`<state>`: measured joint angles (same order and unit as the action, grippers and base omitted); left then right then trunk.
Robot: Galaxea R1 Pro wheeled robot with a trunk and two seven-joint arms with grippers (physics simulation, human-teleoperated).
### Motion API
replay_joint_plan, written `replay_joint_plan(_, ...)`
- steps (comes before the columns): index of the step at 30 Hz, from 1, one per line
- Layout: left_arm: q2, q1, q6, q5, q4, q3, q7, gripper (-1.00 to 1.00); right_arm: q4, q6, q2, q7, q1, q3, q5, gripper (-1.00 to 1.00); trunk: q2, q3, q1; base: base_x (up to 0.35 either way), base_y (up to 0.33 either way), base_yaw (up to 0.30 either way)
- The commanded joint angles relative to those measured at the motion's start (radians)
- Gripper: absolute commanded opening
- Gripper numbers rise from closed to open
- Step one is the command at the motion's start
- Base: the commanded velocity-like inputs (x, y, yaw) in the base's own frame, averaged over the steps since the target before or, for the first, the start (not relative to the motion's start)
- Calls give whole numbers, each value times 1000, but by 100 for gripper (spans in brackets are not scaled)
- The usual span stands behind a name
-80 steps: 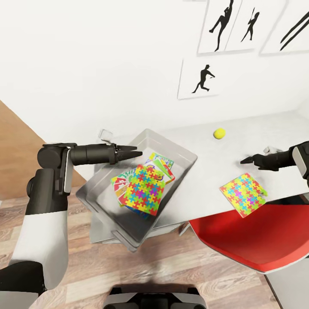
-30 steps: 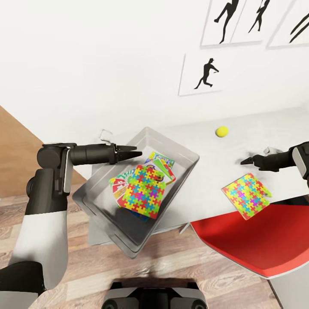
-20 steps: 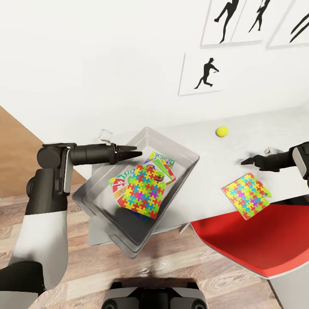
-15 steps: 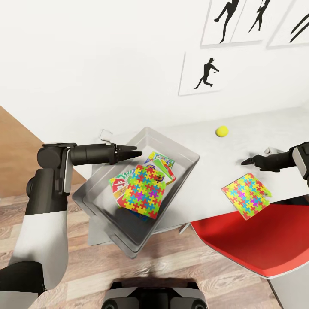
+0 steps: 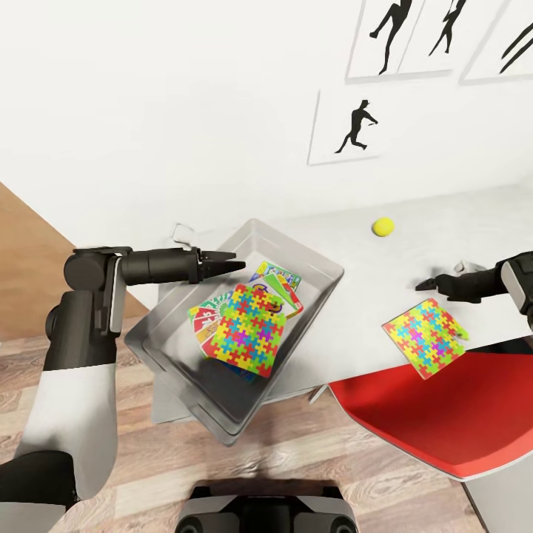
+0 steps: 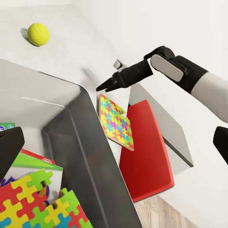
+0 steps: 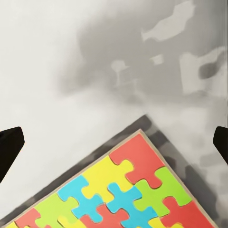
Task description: Put all the toys in the child's room - the three board games (two on the bed and one on the table), the two jigsaw puzzles on the table, and the tennis ball on the table - inside the toy box on the table in the child's room.
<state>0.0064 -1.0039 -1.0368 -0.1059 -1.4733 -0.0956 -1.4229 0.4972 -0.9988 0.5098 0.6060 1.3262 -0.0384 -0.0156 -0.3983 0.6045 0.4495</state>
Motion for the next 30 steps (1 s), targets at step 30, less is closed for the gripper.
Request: replay_joint_plan(30,1,-1,-10,-10,-1,-1,-10,100,-34,14,-3,-37,1,-5,-4,100,-2,1,1,0,0,0)
